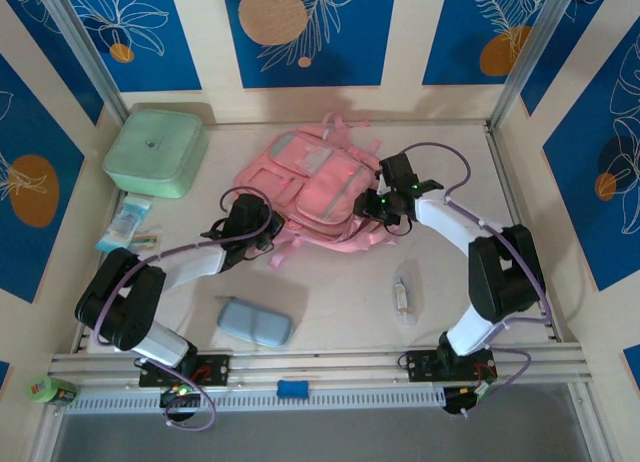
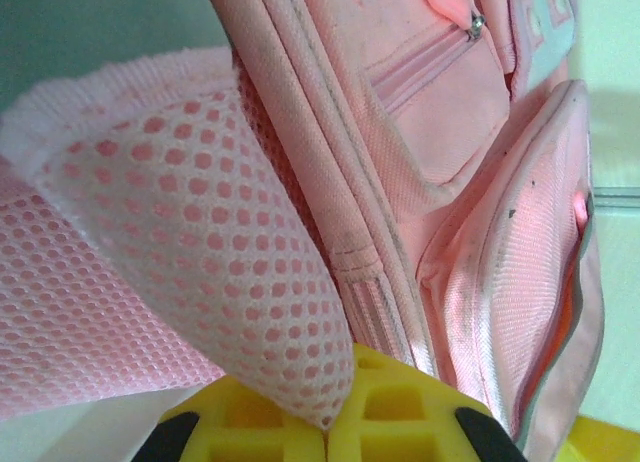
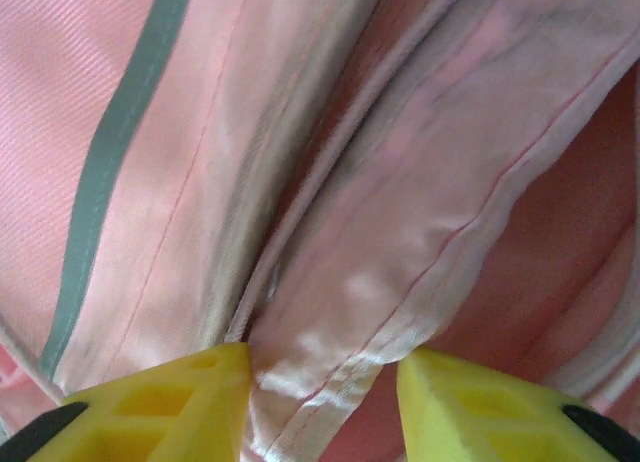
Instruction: Pack books, pencil case, and school supplies into a backpack
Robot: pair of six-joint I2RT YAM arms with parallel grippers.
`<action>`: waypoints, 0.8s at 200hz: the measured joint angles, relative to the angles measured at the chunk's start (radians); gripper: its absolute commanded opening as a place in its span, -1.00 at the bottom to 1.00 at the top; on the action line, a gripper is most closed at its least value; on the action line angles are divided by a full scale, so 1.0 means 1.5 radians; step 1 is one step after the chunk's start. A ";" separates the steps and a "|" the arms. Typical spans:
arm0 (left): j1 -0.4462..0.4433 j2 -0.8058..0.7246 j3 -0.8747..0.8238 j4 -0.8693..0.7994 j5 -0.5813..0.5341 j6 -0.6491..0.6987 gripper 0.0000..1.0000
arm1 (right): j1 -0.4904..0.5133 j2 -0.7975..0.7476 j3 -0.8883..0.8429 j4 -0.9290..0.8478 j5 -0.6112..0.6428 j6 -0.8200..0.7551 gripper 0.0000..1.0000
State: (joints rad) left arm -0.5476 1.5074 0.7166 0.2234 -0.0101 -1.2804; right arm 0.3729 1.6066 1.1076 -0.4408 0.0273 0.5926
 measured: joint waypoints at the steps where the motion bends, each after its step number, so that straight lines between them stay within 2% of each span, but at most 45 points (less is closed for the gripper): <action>1: -0.001 0.000 0.000 0.000 -0.001 -0.001 -1.00 | 0.001 -0.002 0.000 -0.002 0.001 0.000 -0.10; 30: -0.028 -0.007 0.010 -0.030 -0.027 -0.012 -1.00 | 0.071 -0.087 -0.008 -0.085 0.076 0.004 -0.09; 64: -0.046 -0.011 0.013 -0.046 -0.048 -0.022 -1.00 | 0.207 -0.135 -0.026 -0.156 0.144 0.043 -0.07; 85: -0.055 -0.011 0.014 -0.047 -0.060 -0.032 -1.00 | 0.286 -0.109 -0.027 -0.155 0.153 0.068 -0.07; 109: -0.067 -0.013 0.014 -0.048 -0.069 -0.046 -1.00 | 0.336 -0.051 -0.020 -0.120 0.158 0.089 -0.08; 160: -0.081 -0.018 0.014 -0.048 -0.082 -0.072 -1.00 | 0.352 0.060 0.027 -0.021 0.168 0.154 -0.10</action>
State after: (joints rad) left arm -0.6697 1.4799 0.7380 0.1520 -0.1333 -1.3880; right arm 0.9016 1.6958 1.1488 -0.4725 0.2787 0.8234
